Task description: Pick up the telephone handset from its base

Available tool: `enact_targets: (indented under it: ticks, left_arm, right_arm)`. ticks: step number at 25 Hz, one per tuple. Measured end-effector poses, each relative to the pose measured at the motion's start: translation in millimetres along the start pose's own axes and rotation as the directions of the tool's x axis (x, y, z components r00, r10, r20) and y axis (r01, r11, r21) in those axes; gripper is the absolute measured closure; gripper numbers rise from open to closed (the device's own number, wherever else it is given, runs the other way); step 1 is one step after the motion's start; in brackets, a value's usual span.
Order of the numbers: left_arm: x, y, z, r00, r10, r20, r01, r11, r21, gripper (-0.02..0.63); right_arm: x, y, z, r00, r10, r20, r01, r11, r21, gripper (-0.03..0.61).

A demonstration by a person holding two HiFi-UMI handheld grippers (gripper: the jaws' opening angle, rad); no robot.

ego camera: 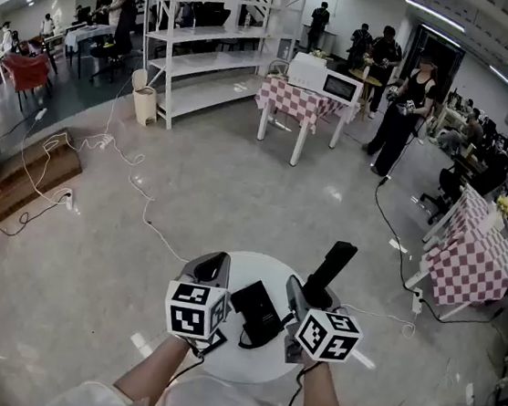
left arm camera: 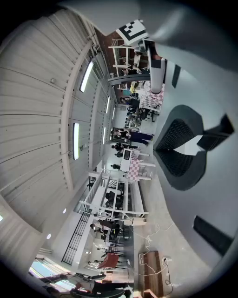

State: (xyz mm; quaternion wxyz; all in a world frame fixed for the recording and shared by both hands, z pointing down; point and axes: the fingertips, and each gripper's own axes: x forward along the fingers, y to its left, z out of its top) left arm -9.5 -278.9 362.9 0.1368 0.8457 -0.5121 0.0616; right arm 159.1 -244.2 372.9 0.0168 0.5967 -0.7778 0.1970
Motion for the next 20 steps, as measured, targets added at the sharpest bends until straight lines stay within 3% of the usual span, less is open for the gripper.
enact_targets:
  ticks: [20]
  left_arm:
    - [-23,2,-13,0.999,0.041,-0.018,-0.042,0.999,-0.02,0.597]
  right_arm:
    - [-14,14,-5,1.0,0.03,0.009,-0.03,0.999,-0.028,0.36]
